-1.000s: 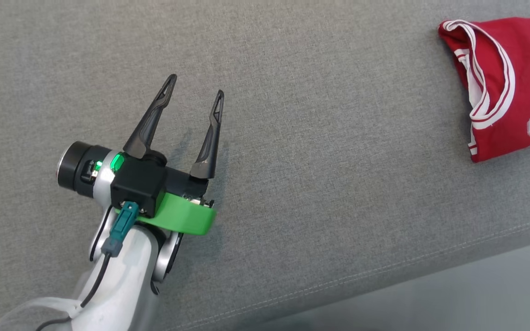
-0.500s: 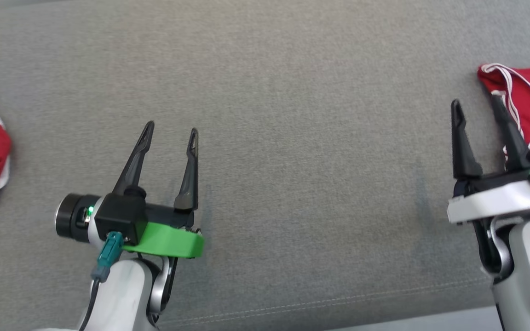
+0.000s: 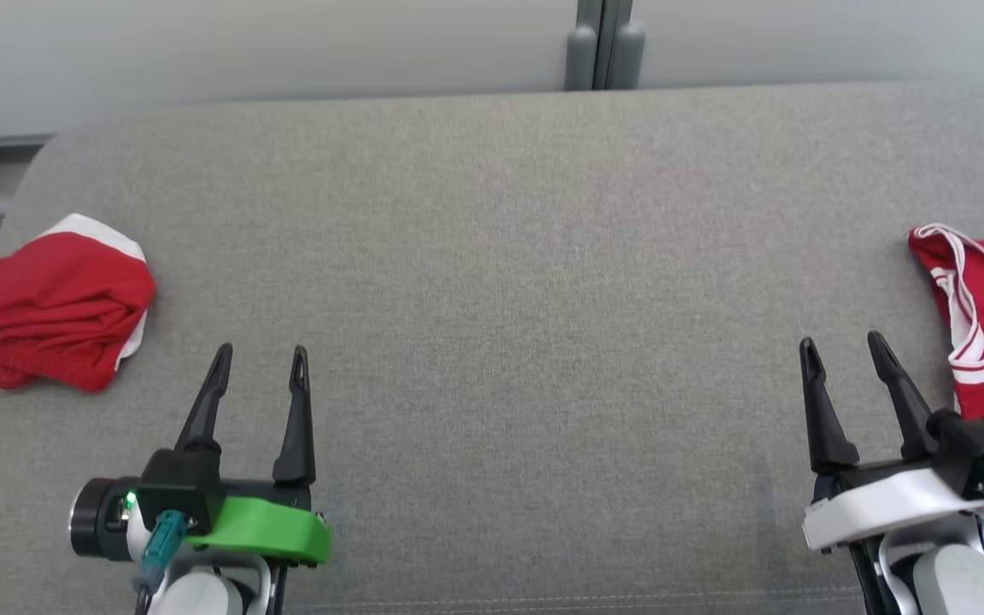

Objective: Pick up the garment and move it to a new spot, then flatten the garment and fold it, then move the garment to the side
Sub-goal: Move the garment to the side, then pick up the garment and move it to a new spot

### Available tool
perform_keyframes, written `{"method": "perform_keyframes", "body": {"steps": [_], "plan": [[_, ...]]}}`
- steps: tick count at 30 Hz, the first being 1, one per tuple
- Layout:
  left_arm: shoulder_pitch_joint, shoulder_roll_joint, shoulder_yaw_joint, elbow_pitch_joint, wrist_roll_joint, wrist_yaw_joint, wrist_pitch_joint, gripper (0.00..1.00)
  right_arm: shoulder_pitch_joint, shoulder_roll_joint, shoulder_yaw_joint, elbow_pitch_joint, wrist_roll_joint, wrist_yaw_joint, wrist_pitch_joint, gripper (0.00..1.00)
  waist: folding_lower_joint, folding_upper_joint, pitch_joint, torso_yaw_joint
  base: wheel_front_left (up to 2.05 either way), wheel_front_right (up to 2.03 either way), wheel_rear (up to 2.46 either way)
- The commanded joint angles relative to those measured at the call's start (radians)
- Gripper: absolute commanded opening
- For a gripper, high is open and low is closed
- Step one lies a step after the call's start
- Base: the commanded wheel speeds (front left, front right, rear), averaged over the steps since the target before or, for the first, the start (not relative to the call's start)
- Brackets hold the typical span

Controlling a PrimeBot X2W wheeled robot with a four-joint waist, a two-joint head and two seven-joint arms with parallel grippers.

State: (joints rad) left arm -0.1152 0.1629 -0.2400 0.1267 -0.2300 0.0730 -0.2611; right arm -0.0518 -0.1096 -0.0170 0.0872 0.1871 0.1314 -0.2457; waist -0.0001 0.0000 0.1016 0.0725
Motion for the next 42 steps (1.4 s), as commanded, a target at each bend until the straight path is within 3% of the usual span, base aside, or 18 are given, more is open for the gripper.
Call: {"method": "perform_keyframes", "body": {"steps": [1, 13, 42], "plan": [[0.021, 0.009, -0.002, 0.004, -0.006, -0.006, -0.004, 1.0, 0.028, 0.002, 0.0, -0.012, -0.008, -0.001, 0.008, 1.0, 0.0001, 0.0, -0.056, 0.01, 0.0, 0.0, 0.0], [0.096, 0.035, 0.004, 0.033, -0.032, -0.005, 0.001, 1.0, 0.155, 0.028, -0.019, -0.093, -0.036, -0.001, 0.075, 1.0, 0.0001, 0.0, -0.138, -0.029, 0.0, 0.0, 0.0], [0.081, 0.053, -0.008, 0.042, -0.054, 0.008, 0.014, 1.0, 0.198, 0.05, -0.052, -0.132, -0.052, -0.001, 0.091, 1.0, 0.0001, 0.0, -0.15, -0.03, 0.0, 0.0, 0.0]]}}
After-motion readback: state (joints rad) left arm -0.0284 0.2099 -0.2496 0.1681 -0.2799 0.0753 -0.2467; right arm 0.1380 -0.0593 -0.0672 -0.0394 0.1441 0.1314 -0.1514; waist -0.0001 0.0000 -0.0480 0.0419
